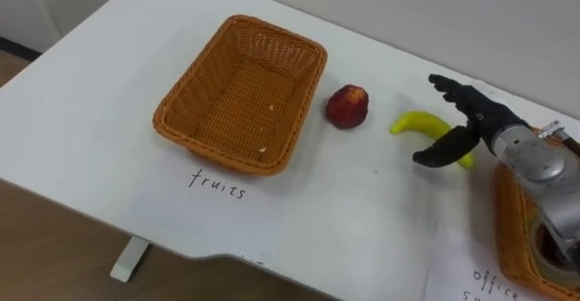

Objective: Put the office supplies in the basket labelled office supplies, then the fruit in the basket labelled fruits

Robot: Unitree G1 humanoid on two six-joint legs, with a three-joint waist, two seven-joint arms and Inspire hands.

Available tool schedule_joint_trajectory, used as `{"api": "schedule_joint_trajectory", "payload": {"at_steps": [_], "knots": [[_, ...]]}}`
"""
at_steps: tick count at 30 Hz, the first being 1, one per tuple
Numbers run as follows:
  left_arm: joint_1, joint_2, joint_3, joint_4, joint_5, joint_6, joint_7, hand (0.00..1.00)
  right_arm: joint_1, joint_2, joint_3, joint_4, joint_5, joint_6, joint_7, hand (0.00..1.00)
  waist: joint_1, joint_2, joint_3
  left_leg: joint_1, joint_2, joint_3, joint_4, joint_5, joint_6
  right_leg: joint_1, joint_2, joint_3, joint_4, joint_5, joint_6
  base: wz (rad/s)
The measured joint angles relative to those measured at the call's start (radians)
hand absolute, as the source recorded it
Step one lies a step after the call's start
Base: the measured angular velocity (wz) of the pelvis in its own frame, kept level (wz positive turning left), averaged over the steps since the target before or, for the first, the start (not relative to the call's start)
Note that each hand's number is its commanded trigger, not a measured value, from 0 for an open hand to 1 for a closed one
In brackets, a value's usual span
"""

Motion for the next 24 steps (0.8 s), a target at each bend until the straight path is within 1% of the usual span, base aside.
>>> {"api": "schedule_joint_trajectory", "payload": {"at_steps": [1,3,6,10,13,14,16,17,18,20,22,24], "knots": [[0.0,0.002,-0.004,0.0,0.001,0.0,0.0,0.0,-0.006,0.0,0.005,0.019,-0.003,0.0,0.0,0.0,0.001,-0.002,0.0014,0.001,0.0,0.0,0.0,0.0,0.0,0.001,0.0,-0.001,0.0,0.0,0.0,0.0],[-0.001,0.004,-0.007,0.0,0.001,0.001,0.0,0.0,-0.013,0.0,0.018,0.054,-0.06,0.002,0.0,0.0,0.002,-0.01,0.0054,-0.002,0.001,0.0,-0.002,0.0,0.0,-0.003,0.0,-0.003,0.0,0.0,0.0,0.0],[-0.002,0.005,-0.007,0.0,0.001,0.001,-0.001,0.0,-0.017,0.0,0.019,0.056,-0.087,0.01,0.0,0.0,0.001,-0.012,0.0052,-0.005,0.001,0.001,-0.003,0.0,0.0,-0.006,0.0,-0.004,0.0,0.0,0.0,0.0],[-0.013,0.007,-0.008,-0.001,0.001,-0.001,-0.001,0.0,-0.048,-0.001,0.028,0.057,-0.089,0.01,-0.001,0.0,0.002,-0.012,0.0051,-0.018,0.001,0.0,-0.001,0.001,0.0,-0.017,0.0,-0.007,0.0,0.0,0.0,0.0],[-0.014,0.01,-0.007,-0.004,0.002,-0.002,-0.007,0.0,-0.073,-0.001,0.029,0.057,-0.122,0.011,-0.001,0.0,0.007,-0.013,0.0045,-0.023,0.001,0.0,0.008,0.001,0.0,-0.022,0.0,-0.007,0.0,0.0,0.0,0.0],[-0.018,0.012,-0.008,0.003,0.001,-0.004,-0.009,0.0,-0.083,-0.001,0.039,0.066,-0.148,0.009,-0.003,0.0,0.012,-0.01,0.0064,-0.021,0.001,0.0,0.011,0.001,0.0,-0.021,0.0,-0.009,0.0,0.0,0.0,0.04],[-0.034,0.017,-0.015,0.029,-0.002,-0.005,-0.017,0.0,-0.099,-0.001,0.068,0.097,-0.189,0.006,-0.006,0.0,0.024,-0.01,0.0064,-0.022,0.001,-0.001,0.013,0.001,0.0,-0.021,0.0,-0.01,-0.001,0.0,0.0,0.03],[-0.049,0.018,-0.02,0.044,-0.002,-0.005,-0.02,0.0,-0.101,-0.001,0.075,0.121,-0.213,-0.001,-0.008,0.0,0.028,-0.006,0.0095,-0.025,0.001,-0.005,0.014,0.001,0.0,-0.021,0.0,-0.016,-0.002,0.0,0.0,0.14],[-0.058,0.019,-0.023,0.051,-0.007,-0.006,-0.019,0.0,-0.108,-0.001,0.082,0.153,-0.23,-0.009,-0.012,0.0,0.028,-0.005,0.0108,-0.034,-0.001,-0.012,0.016,0.002,0.0,-0.024,-0.001,-0.023,-0.002,0.0,0.0,0.16],[-0.068,0.02,-0.025,0.065,-0.021,-0.01,-0.017,0.0,-0.121,-0.001,0.085,0.186,-0.232,-0.011,-0.023,0.0,0.031,-0.003,0.0131,-0.048,-0.001,-0.016,0.02,0.004,-0.001,-0.031,-0.001,-0.03,-0.002,0.0,0.0,0.13],[-0.072,0.021,-0.027,0.072,-0.022,-0.01,-0.014,0.0,-0.148,-0.001,0.085,0.207,-0.235,-0.012,-0.046,0.0,0.028,0.004,0.0175,-0.067,0.0,-0.023,0.025,0.005,-0.003,-0.044,0.001,-0.033,0.001,0.001,-0.001,0.08],[-0.096,0.021,-0.05,0.083,-0.022,-0.01,-0.001,0.0,-0.18,-0.001,0.084,0.241,-0.237,-0.013,-0.074,0.0,0.027,0.006,0.0182,-0.095,0.001,-0.029,0.032,0.008,-0.005,-0.069,0.003,-0.035,0.003,0.005,-0.008,0.02]]}}
